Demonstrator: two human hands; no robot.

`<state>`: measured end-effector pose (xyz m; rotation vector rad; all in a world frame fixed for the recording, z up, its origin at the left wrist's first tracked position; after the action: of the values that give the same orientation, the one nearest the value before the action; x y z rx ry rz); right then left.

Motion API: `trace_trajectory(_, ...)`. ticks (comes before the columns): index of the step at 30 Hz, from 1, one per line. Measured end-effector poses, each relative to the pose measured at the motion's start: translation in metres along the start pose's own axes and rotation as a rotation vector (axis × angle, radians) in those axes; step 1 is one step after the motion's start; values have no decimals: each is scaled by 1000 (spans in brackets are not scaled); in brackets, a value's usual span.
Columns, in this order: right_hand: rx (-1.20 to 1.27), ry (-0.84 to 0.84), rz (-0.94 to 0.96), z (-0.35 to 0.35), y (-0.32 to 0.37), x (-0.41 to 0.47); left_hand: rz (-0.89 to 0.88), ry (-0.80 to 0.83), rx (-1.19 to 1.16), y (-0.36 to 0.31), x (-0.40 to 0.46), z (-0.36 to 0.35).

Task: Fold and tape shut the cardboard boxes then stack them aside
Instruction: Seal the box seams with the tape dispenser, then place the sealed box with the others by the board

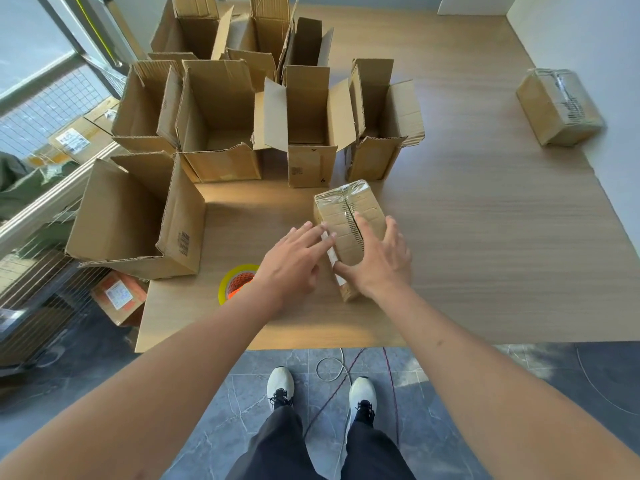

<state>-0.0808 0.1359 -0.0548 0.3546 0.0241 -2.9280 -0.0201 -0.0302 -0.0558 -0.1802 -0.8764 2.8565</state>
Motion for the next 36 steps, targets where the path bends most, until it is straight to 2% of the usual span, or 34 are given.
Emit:
trace_trajectory(6,4,17,-73,29,7,-5,84,-11,8,4,9,38)
trace_trajectory(12,56,3,-146,74,11,-29,42,4,85,-22,19,97)
trace_trajectory(19,99,-101,-248,148,-10,-63,-52,-7,181,-72,31,144)
trace_trajectory(28,124,-218,-382,228,-98,-95,-194,-33,242,-188,70,165)
trace_trajectory(36,137,-283,-445,260,-212,-116,-308,-21,283,-309,111,133)
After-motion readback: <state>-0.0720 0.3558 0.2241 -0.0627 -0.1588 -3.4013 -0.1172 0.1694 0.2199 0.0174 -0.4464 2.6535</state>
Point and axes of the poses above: each hand's wrist, its own x-axis towards the middle knuckle, its own z-axis out of the back of the hand, y = z × x, the point moved 3 cm from there along x, towards the middle knuckle, and after that the axes turned 13 degrees about -x, right-handed, at the moved point
